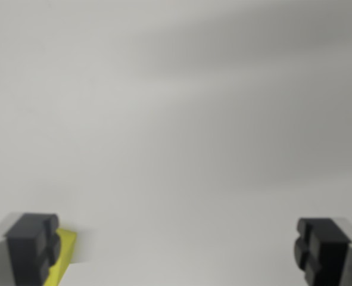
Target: Pick yellow cube
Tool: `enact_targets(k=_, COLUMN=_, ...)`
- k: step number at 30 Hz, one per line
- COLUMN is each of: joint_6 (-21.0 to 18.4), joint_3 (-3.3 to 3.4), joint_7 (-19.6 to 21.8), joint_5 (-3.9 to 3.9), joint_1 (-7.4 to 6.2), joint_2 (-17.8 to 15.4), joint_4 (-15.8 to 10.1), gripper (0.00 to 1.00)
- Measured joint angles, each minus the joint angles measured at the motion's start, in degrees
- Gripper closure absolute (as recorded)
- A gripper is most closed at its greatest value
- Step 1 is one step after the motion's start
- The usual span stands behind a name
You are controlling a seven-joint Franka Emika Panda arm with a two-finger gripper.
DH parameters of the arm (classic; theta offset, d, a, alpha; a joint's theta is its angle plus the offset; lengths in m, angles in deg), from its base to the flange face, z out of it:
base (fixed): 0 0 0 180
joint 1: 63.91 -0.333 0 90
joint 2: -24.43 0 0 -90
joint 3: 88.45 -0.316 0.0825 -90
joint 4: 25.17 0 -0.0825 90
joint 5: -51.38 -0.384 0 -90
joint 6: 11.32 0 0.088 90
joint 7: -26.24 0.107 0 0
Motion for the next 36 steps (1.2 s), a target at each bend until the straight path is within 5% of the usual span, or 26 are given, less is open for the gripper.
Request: enact_targets(k=36, joint_6=9.7, joint_3=-0.01, joint_7=11.6, joint_5=0.19, joint_1=-7.20, joint_2=-0.9, joint_4=-10.2, gripper=0.00)
